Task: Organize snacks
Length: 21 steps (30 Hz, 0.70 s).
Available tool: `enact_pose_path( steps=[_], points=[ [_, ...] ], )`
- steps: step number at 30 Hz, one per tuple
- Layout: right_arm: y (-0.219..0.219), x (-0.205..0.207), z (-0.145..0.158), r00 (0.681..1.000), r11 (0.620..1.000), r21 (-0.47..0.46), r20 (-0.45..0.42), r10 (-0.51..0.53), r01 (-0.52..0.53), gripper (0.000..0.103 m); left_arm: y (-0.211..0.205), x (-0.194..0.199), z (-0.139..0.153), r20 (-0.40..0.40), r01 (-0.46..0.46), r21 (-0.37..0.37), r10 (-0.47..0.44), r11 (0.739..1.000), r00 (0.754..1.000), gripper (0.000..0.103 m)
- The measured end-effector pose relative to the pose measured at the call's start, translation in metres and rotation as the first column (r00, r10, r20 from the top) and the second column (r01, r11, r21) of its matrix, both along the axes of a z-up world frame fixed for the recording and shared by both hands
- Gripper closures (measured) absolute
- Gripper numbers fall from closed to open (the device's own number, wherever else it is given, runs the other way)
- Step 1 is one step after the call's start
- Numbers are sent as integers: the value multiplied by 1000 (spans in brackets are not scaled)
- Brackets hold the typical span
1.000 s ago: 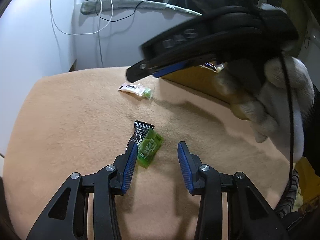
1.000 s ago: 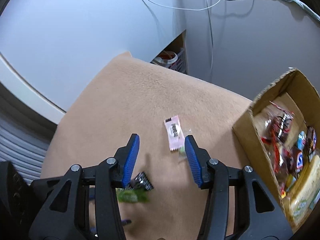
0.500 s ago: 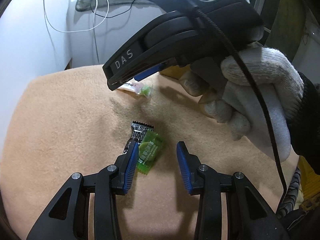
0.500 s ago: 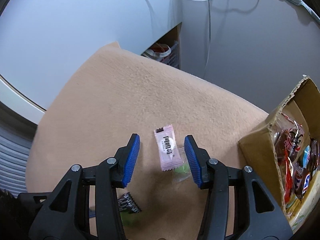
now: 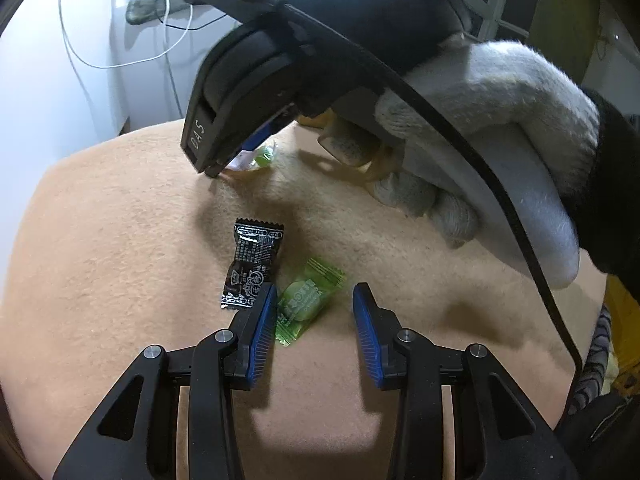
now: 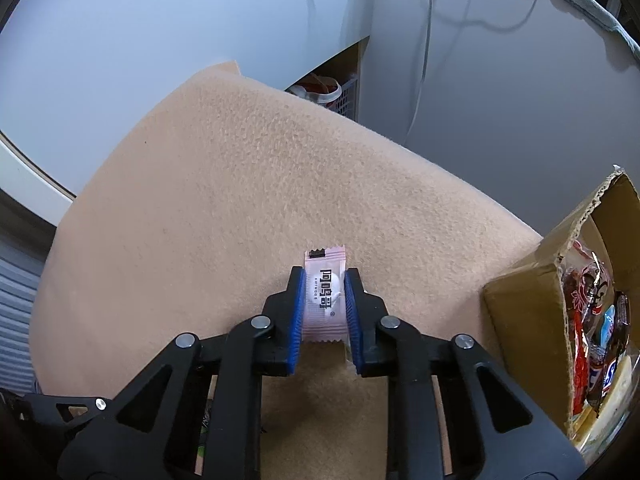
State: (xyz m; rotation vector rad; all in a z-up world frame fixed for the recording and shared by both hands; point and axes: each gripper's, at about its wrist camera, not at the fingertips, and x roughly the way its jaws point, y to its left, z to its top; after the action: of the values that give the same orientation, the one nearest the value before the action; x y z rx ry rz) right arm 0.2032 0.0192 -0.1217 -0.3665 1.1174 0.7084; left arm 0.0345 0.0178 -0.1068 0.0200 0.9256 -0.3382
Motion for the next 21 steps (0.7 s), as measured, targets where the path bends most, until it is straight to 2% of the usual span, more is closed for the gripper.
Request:
enact_pose_path(
  steps=[2,4,6,12,21],
  points=[
    [0,0,0,1000,1000,2,2,-1,1,83,-4,-3,0,1,-6,19,6,1000,1000,69],
    [-1,0,0,1000,1000,12,-1,-6,6,83,-7,-7,0,5,-19,31,19,999,1000,80],
    [-4,-1,3,1000,999,35,-7,-13,14,83,-5,-6,1,4,-30,21,30,999,1000,86],
    [-12,-9,13,1000,996,83,-4,-21,21,83,4,-7,4,-5,-56,-18,56,998,998,93],
    [-37,-26,37,999,991,134,21,-24,21,83,15,-8,8,-23,-85,-56,84,995,996,97]
  ],
)
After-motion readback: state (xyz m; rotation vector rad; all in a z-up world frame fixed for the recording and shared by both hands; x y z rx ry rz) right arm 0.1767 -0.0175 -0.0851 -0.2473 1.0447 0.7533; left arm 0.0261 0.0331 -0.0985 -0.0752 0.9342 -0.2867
